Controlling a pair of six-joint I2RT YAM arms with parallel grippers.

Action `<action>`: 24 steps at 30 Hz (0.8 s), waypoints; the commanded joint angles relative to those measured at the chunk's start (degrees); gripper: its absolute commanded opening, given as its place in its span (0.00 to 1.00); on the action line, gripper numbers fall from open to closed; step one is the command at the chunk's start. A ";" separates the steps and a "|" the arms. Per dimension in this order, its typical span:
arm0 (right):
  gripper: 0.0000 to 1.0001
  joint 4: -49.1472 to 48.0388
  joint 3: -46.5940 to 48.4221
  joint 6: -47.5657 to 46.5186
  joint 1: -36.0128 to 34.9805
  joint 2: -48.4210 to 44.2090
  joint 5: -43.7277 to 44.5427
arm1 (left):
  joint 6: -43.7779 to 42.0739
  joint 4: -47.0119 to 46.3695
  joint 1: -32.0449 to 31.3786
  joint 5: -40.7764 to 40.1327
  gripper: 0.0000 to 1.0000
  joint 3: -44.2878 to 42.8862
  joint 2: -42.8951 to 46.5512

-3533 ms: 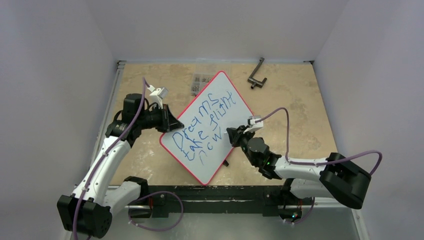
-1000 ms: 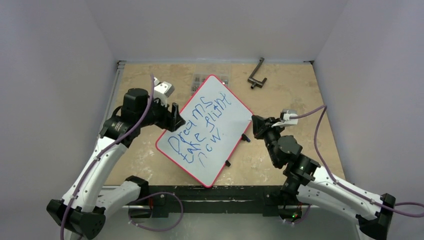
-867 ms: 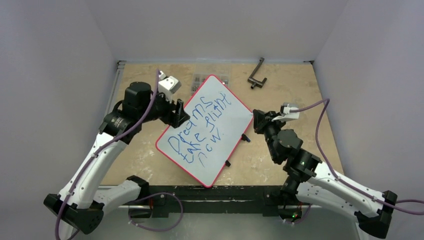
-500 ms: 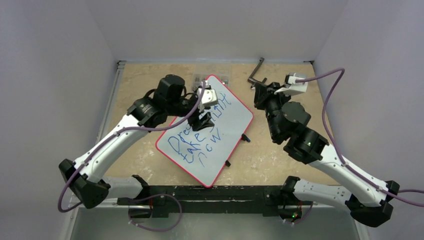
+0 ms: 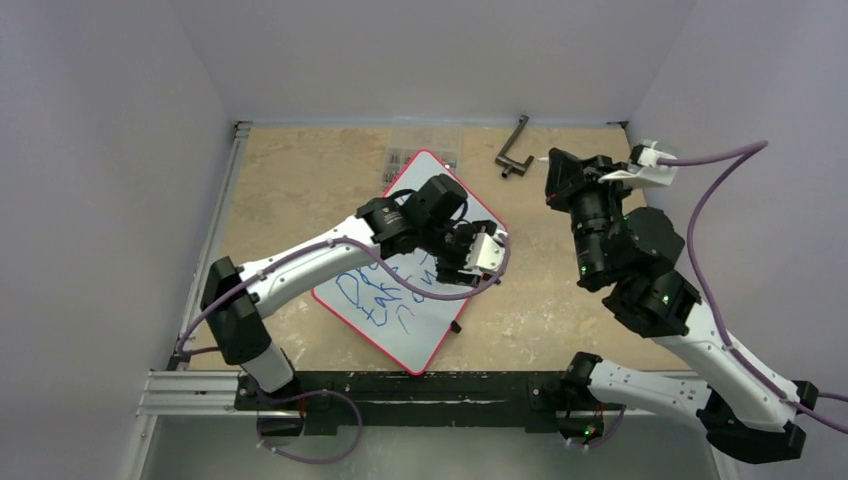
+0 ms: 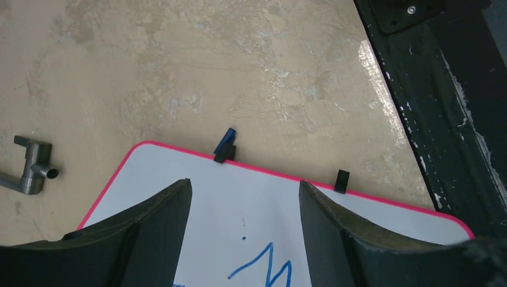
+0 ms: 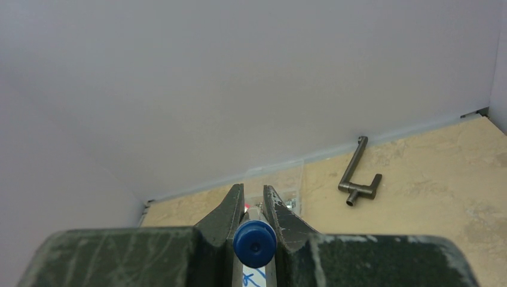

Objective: Write a sentence on the whiteboard
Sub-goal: Pick up the pen cap from the center of the board.

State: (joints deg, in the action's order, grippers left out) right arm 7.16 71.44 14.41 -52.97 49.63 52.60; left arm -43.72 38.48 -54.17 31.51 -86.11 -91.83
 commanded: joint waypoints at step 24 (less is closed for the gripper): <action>0.00 1.65 5.73 -2.61 0.10 -8.06 -5.55 | -6.49 5.67 -6.19 -13.58 0.47 -25.31 -34.96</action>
State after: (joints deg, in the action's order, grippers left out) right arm 7.94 77.30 11.14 -52.93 42.44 49.34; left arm -50.54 46.24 -59.83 18.28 -107.53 -124.81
